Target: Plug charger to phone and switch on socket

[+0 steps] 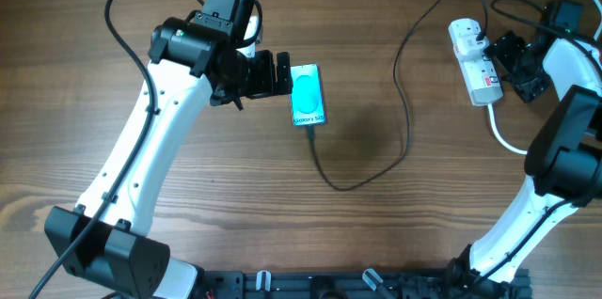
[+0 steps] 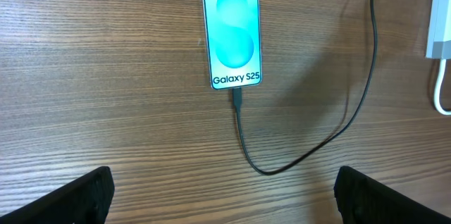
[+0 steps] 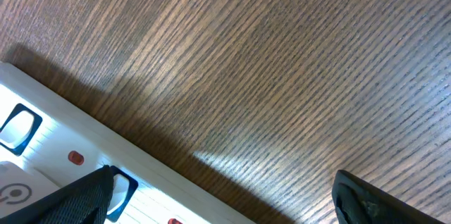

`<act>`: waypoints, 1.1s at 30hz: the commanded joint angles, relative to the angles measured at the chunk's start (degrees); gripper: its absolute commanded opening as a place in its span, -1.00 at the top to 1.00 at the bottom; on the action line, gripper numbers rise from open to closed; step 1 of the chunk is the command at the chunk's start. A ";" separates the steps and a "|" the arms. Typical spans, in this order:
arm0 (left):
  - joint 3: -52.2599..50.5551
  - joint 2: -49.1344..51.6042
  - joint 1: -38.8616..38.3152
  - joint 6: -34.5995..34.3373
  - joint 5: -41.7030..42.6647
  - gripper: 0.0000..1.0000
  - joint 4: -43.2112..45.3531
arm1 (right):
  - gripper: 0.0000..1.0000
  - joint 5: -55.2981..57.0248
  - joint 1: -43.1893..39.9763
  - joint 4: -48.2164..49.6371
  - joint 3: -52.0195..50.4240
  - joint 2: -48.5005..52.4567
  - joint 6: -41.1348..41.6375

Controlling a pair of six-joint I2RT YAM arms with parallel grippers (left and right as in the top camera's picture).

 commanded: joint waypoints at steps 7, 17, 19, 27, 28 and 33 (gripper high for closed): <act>-0.07 -0.02 0.22 0.33 -0.55 -1.00 0.15 | -0.99 -1.64 2.69 -2.23 -1.01 1.95 -3.56; -0.07 -0.02 0.22 0.31 -0.55 -1.00 0.15 | -1.00 -1.44 4.37 -2.62 -0.98 4.26 -4.98; -0.07 -0.02 0.22 0.33 -0.55 -1.00 0.15 | -0.99 -1.64 4.37 -2.91 -0.98 4.26 -4.98; -0.07 -0.02 0.22 0.33 -0.55 -1.00 0.15 | -1.00 -3.54 4.35 -6.84 0.76 2.89 -4.81; -0.07 -0.02 0.22 0.33 -0.55 -1.00 0.15 | -0.99 -3.32 4.35 -7.67 1.40 1.88 -4.81; -0.07 -0.02 0.22 0.31 -0.55 -1.00 0.17 | -0.99 -0.52 3.48 -12.72 2.10 -13.27 0.94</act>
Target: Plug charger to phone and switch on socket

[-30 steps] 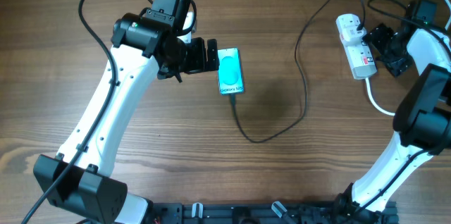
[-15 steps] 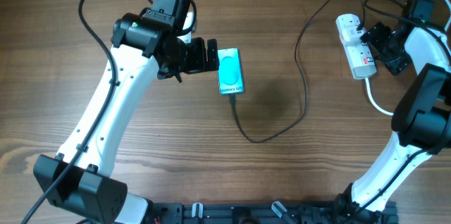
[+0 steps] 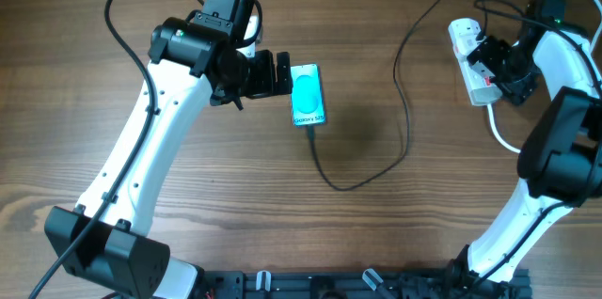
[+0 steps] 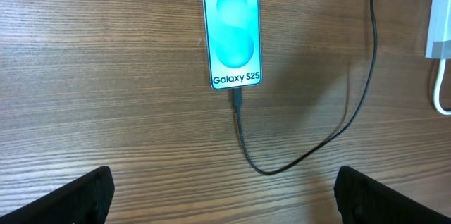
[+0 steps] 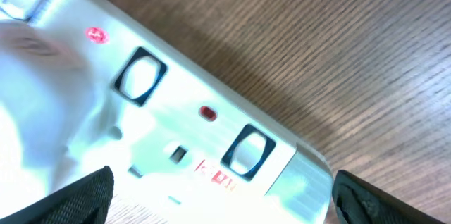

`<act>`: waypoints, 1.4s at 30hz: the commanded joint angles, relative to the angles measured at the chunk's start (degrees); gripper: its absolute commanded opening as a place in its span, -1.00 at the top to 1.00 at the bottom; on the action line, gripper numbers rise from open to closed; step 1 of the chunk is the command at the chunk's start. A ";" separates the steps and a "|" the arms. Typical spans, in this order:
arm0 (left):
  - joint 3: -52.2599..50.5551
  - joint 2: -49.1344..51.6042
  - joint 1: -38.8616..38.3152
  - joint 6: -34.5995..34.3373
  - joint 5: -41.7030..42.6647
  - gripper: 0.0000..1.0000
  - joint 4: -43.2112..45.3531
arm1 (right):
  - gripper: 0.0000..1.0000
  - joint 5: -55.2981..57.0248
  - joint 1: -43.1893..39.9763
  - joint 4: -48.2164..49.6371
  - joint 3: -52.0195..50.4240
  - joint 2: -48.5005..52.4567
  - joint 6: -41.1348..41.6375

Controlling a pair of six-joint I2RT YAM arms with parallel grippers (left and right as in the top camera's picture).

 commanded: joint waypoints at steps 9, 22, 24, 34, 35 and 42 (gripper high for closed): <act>-0.07 -0.02 0.22 0.33 -0.55 -1.00 0.15 | -0.98 1.55 1.92 -6.80 -15.30 -47.34 -1.88; -0.07 -0.02 0.22 0.33 -0.55 -1.00 0.15 | -0.99 1.33 3.17 -19.23 -33.51 -76.52 -1.68; -0.07 -0.02 0.22 0.31 -0.55 -1.00 0.15 | -1.00 1.33 3.17 -19.10 -33.51 -75.63 -1.64; -0.07 -0.02 0.22 0.33 -0.55 -1.00 0.15 | -1.00 4.90 3.17 -16.41 -33.55 -70.62 -1.79; -0.07 -0.02 0.22 0.33 -0.55 -1.00 0.15 | -0.99 4.28 3.23 -13.51 -33.66 -71.43 -1.90; -0.07 -0.02 0.22 0.33 -0.55 -1.00 0.15 | -0.99 1.51 11.06 14.19 -45.13 -84.41 -11.04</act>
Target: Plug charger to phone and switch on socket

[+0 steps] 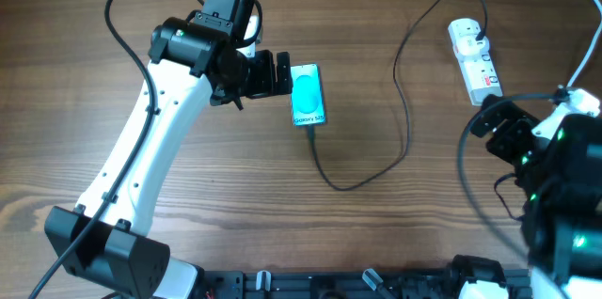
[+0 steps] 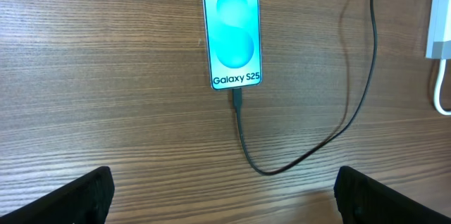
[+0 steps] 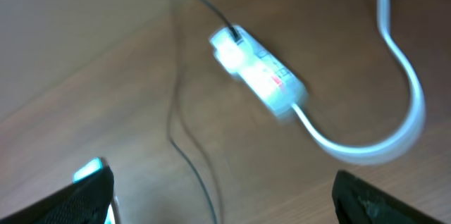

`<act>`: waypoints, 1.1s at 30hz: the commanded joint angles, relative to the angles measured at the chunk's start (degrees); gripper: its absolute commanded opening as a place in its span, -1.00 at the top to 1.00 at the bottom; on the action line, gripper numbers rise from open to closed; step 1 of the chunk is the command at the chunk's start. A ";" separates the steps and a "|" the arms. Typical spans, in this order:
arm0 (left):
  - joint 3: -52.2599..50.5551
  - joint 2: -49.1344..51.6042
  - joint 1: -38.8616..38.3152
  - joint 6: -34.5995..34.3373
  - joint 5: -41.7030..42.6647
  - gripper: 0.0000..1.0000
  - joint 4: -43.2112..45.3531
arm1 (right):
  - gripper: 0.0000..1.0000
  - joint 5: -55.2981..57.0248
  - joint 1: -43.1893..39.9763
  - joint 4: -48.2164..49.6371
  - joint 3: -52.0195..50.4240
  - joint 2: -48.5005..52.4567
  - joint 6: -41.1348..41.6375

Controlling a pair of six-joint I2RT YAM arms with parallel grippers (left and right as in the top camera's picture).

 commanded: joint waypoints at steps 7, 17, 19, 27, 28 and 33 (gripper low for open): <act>-0.04 -0.02 0.22 0.33 -0.52 -1.00 0.11 | -0.99 -15.06 2.95 33.73 -25.97 -25.62 -16.28; -0.04 0.00 0.22 0.33 -0.52 -1.00 0.11 | -0.99 -9.70 7.45 41.92 -38.88 -39.85 -21.20; -0.04 -0.02 0.22 0.33 -0.52 -1.00 0.11 | -0.99 -9.70 7.78 44.76 -41.42 -40.94 -22.23; -0.04 -0.02 0.22 0.31 -0.52 -1.00 0.11 | -0.99 -9.42 7.78 56.46 -51.45 -41.88 -22.01; -0.04 -0.02 0.22 0.33 -0.52 -1.00 0.11 | -0.99 -9.09 7.82 56.35 -51.45 -41.88 -22.05; -0.04 -0.02 0.22 0.33 -0.52 -1.00 0.11 | -0.99 -8.98 7.82 52.26 -51.45 -41.86 -21.99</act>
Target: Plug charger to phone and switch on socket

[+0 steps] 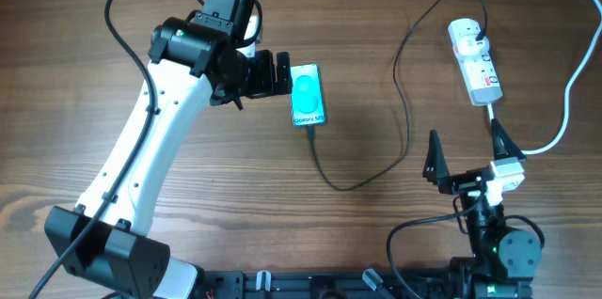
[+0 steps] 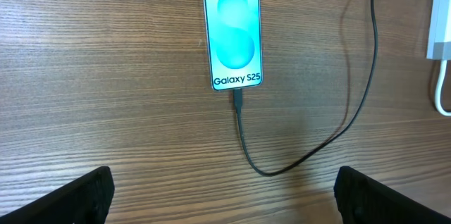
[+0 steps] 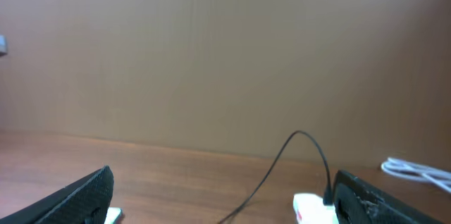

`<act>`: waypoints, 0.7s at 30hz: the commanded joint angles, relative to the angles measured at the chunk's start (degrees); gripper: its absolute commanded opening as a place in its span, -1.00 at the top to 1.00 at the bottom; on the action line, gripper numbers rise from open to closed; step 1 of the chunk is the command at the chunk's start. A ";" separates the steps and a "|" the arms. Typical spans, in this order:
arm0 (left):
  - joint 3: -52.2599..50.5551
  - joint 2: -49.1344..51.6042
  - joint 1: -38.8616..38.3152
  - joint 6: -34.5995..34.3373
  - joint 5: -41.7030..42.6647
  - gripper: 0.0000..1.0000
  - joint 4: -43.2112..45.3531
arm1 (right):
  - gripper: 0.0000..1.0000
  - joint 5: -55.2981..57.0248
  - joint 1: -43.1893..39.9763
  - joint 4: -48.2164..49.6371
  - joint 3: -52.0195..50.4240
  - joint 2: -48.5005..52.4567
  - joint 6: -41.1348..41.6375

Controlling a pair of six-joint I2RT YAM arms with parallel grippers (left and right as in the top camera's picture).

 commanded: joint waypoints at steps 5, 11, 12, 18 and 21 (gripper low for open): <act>-0.04 -0.02 0.22 0.33 -0.33 -1.00 0.07 | -0.99 1.90 0.31 -12.63 -0.26 -0.83 -0.48; -0.04 0.00 0.04 0.31 -0.33 -1.00 0.04 | -0.99 5.62 0.31 -13.25 -0.22 -0.83 0.74; -0.04 0.00 -0.04 0.33 -0.33 -1.00 0.07 | -0.99 6.16 0.31 -13.33 -0.22 -0.83 0.76; -0.04 0.00 -0.04 0.33 -0.33 -1.00 0.04 | -0.99 7.23 0.31 -13.44 -0.20 -0.83 -0.74; -0.04 0.02 -0.04 0.33 -0.33 -1.00 0.07 | -0.99 7.21 0.31 -13.42 -0.20 -0.83 -0.55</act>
